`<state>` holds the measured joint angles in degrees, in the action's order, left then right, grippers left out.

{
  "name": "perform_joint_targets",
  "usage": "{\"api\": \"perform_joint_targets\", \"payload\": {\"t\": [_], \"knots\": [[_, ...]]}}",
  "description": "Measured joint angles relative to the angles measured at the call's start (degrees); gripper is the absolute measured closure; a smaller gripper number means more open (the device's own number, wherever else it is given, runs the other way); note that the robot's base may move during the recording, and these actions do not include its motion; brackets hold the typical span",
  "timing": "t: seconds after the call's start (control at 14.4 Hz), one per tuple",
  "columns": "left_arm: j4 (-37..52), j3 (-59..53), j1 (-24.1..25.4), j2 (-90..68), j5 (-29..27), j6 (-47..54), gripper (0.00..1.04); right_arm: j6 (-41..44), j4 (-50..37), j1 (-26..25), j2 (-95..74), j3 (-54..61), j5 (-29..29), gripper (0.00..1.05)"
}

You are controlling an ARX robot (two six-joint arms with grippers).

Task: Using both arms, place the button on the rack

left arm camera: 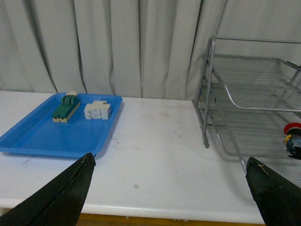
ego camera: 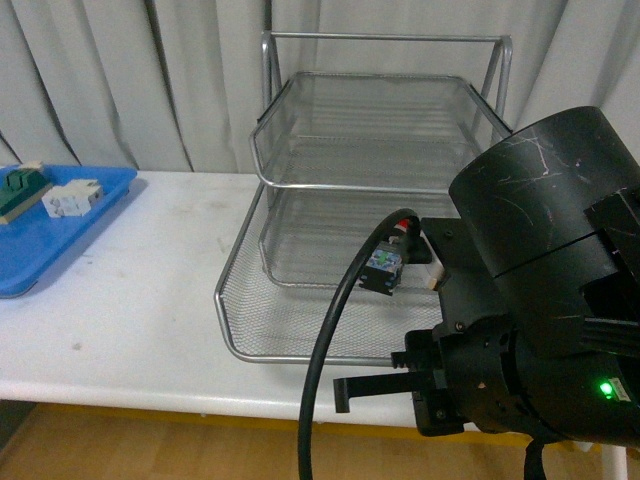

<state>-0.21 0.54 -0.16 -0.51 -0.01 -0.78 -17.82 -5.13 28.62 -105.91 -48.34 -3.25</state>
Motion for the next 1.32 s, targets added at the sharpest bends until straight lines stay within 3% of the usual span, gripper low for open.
{"api": "perform_joint_targets", "payload": {"t": [1.32], "knots": [[0.00,0.00,0.00,0.00,0.02,0.00,0.07,6.88,3.04,-9.40,-11.63,-18.21,-0.33,1.03]]}}
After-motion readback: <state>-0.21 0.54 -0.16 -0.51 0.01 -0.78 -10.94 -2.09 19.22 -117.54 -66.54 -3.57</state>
